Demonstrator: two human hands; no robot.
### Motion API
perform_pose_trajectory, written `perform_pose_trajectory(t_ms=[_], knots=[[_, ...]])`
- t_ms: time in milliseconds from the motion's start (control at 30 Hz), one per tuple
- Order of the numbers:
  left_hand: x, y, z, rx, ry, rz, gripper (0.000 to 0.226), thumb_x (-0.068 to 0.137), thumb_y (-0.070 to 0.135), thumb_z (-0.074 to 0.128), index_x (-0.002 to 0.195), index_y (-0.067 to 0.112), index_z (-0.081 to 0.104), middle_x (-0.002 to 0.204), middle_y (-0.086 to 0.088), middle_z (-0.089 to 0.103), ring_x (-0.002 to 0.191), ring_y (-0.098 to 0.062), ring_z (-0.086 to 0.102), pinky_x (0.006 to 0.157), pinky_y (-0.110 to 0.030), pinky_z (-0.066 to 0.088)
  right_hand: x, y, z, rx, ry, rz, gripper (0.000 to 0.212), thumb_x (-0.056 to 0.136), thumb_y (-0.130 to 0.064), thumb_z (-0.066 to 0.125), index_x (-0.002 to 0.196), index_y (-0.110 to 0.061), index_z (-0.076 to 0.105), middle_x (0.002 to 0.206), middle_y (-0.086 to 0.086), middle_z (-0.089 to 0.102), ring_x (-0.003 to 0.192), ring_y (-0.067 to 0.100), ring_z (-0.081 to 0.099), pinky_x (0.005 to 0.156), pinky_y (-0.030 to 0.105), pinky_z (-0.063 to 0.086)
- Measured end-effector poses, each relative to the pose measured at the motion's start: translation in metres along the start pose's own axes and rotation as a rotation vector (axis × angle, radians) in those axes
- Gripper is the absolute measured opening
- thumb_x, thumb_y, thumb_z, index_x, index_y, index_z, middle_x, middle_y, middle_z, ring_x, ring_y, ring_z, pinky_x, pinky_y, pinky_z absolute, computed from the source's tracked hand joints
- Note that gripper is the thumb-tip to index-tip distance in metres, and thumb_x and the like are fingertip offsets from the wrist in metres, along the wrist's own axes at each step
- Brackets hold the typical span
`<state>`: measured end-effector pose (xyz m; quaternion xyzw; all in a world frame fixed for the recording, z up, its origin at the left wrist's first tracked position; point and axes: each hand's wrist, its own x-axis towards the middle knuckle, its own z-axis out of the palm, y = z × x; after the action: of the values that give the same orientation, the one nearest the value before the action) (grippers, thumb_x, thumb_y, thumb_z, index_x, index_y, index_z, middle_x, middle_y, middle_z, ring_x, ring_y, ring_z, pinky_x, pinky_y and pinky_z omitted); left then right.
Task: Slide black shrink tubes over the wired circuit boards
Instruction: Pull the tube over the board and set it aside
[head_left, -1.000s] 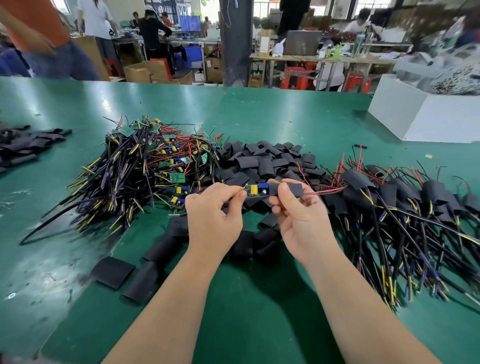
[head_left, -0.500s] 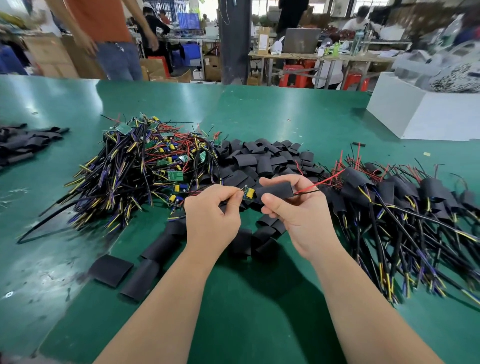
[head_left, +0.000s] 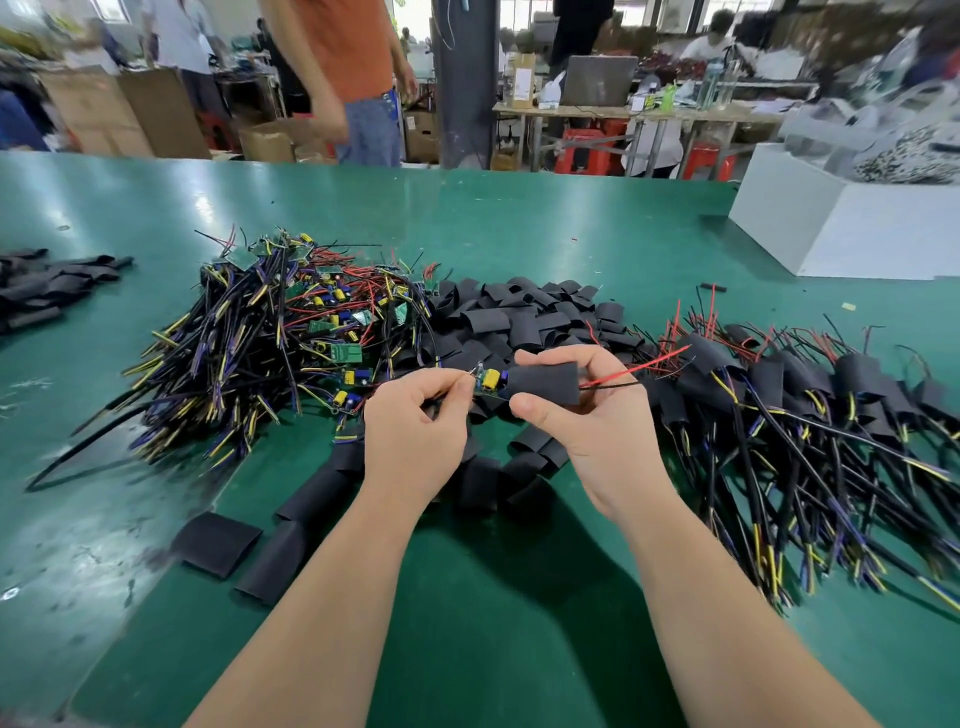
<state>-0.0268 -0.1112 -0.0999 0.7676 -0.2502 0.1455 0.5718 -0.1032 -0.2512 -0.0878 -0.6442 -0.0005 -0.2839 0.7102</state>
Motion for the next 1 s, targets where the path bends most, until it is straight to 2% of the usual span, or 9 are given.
perform_pose_trajectory(t_ms=[200,333,400,467,533,667,767,867,1000], knots=[[0.001,0.001,-0.002,-0.085,-0.025,-0.043,0.035,0.091,0.009,0.06,0.065,0.032,0.061,0.049,0.018,0.052,0.05,0.0,0.041,0.05,-0.01,0.032,0.002,-0.006,-0.004,-0.078,-0.07,0.022,0.042,0.069,0.01,0.078,0.098,-0.016,0.063,0.105,-0.003,0.074,0.094,0.016,0.071,0.075,0.023,0.055],[0.0,0.002,-0.002,-0.071,-0.037,-0.022,0.033,0.09,0.008,0.061,0.066,0.03,0.062,0.05,0.017,0.052,0.052,-0.001,0.042,0.05,-0.012,0.033,0.001,-0.006,-0.004,0.002,-0.114,0.095,0.039,0.066,-0.002,0.081,0.098,-0.018,0.065,0.101,0.002,0.075,0.094,0.028,0.07,0.082,0.034,0.057],[-0.001,0.004,0.0,-0.046,-0.037,0.018,0.021,0.089,0.009,0.062,0.074,0.023,0.067,0.061,0.015,0.06,0.058,-0.003,0.051,0.056,-0.015,0.04,0.0,-0.003,0.001,0.077,-0.067,0.117,0.04,0.059,-0.015,0.083,0.095,-0.016,0.066,0.091,0.006,0.075,0.084,0.03,0.071,0.073,0.031,0.058],[-0.003,0.007,0.003,-0.047,-0.021,0.05,0.013,0.086,0.013,0.062,0.082,0.015,0.073,0.071,0.01,0.066,0.067,-0.005,0.058,0.063,-0.017,0.045,-0.001,0.0,0.007,0.182,-0.007,0.162,0.04,0.06,-0.015,0.078,0.097,-0.009,0.064,0.083,0.007,0.075,0.074,0.024,0.072,0.063,0.023,0.054],[-0.004,0.009,0.004,-0.045,0.01,0.102,0.017,0.084,0.016,0.06,0.086,0.009,0.075,0.074,0.011,0.065,0.073,-0.006,0.06,0.067,-0.019,0.046,-0.002,0.002,0.013,0.3,0.036,0.219,0.036,0.064,-0.013,0.073,0.097,-0.006,0.062,0.08,0.007,0.075,0.07,0.018,0.072,0.06,0.02,0.053],[-0.005,0.009,0.005,0.015,0.05,0.221,0.019,0.087,0.016,0.06,0.095,0.009,0.076,0.079,0.007,0.064,0.073,-0.01,0.059,0.066,-0.023,0.047,-0.002,0.002,0.018,0.448,0.078,0.295,0.022,0.067,-0.013,0.069,0.088,-0.008,0.065,0.077,0.005,0.074,0.067,0.013,0.072,0.057,0.018,0.053],[-0.005,0.011,0.007,-0.01,0.095,0.232,0.022,0.091,0.016,0.057,0.107,0.013,0.072,0.088,0.005,0.068,0.08,-0.005,0.061,0.069,-0.014,0.045,-0.002,0.001,0.019,0.47,0.09,0.341,0.008,0.068,-0.015,0.069,0.075,-0.014,0.073,0.076,0.004,0.074,0.066,0.011,0.072,0.055,0.017,0.053],[-0.006,0.012,0.007,-0.05,0.137,0.215,0.02,0.092,0.017,0.058,0.105,0.014,0.072,0.095,0.011,0.069,0.091,0.004,0.063,0.08,-0.013,0.047,-0.002,0.0,0.019,0.452,0.083,0.36,0.012,0.069,-0.018,0.068,0.061,-0.021,0.076,0.074,0.002,0.074,0.067,0.01,0.072,0.055,0.016,0.053],[-0.007,0.013,0.006,-0.077,0.146,0.227,0.015,0.088,0.013,0.063,0.096,0.019,0.073,0.09,0.019,0.069,0.086,0.004,0.066,0.078,-0.015,0.05,-0.003,0.0,0.018,0.497,0.114,0.379,0.011,0.068,-0.021,0.071,0.057,-0.02,0.074,0.074,0.002,0.074,0.067,0.01,0.072,0.054,0.017,0.052]])
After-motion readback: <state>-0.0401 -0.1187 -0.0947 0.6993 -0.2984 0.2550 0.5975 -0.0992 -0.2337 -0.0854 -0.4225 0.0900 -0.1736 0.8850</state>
